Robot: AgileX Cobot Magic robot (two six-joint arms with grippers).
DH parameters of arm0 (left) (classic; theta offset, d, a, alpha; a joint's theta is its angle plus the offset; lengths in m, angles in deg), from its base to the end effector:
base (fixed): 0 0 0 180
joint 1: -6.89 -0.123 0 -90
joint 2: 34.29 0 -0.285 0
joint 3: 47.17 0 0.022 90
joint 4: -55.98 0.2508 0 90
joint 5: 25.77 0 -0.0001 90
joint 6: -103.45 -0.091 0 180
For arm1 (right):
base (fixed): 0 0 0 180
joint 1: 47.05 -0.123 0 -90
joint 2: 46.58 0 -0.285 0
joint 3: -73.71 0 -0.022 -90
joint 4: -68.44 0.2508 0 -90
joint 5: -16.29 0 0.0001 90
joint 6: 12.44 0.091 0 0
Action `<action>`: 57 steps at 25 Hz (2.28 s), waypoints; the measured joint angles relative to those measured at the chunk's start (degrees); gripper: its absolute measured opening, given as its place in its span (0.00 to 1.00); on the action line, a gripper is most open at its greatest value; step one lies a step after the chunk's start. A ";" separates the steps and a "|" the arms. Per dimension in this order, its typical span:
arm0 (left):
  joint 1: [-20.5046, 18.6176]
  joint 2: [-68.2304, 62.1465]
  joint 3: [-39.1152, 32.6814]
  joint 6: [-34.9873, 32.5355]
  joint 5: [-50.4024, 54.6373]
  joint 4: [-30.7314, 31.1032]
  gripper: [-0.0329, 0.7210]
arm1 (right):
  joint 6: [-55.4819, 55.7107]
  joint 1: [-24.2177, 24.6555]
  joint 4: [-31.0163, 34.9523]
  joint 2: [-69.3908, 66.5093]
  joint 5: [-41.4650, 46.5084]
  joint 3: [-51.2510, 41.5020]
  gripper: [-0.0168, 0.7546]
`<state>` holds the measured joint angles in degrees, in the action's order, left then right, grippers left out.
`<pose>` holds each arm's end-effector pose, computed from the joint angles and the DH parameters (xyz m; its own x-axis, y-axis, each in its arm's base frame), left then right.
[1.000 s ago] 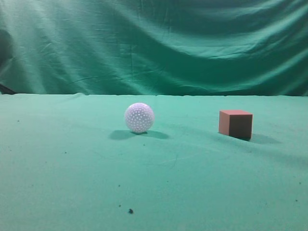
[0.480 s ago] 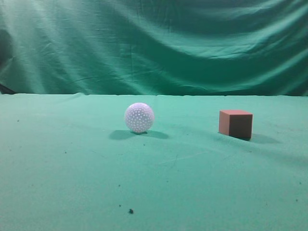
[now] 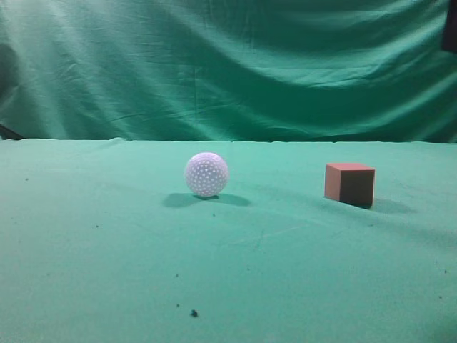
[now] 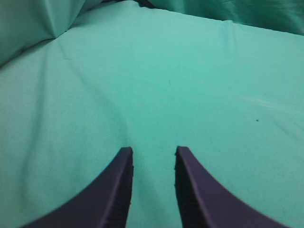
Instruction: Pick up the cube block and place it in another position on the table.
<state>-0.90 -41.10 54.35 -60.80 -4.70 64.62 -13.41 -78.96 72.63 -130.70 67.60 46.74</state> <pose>0.0513 0.0120 0.1740 -0.2480 -0.1686 -0.9540 -0.2219 0.9684 -0.1135 0.2012 0.1314 0.2502 -0.8241 -0.4793 -0.3019 -0.5189 0.8525 0.0631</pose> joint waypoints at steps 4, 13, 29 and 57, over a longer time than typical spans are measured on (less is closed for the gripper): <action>0.00 0.00 0.00 0.00 0.00 0.00 0.36 | 0.37 -0.11 -0.49 -5.57 -3.44 2.67 0.26; 0.00 0.00 0.00 0.00 0.00 0.00 0.36 | 0.50 -0.11 -0.62 -15.49 -14.63 2.87 0.66; 0.00 0.00 0.00 0.00 0.00 0.00 0.36 | 7.46 0.27 -6.81 -24.01 -19.81 4.61 0.34; 0.00 0.00 0.00 0.00 0.00 0.00 0.36 | 11.80 12.54 -9.67 -33.83 -24.31 18.05 0.34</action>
<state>-0.90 -41.10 54.35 -60.80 -4.70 64.62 -1.60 -66.42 62.96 -164.53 43.29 64.79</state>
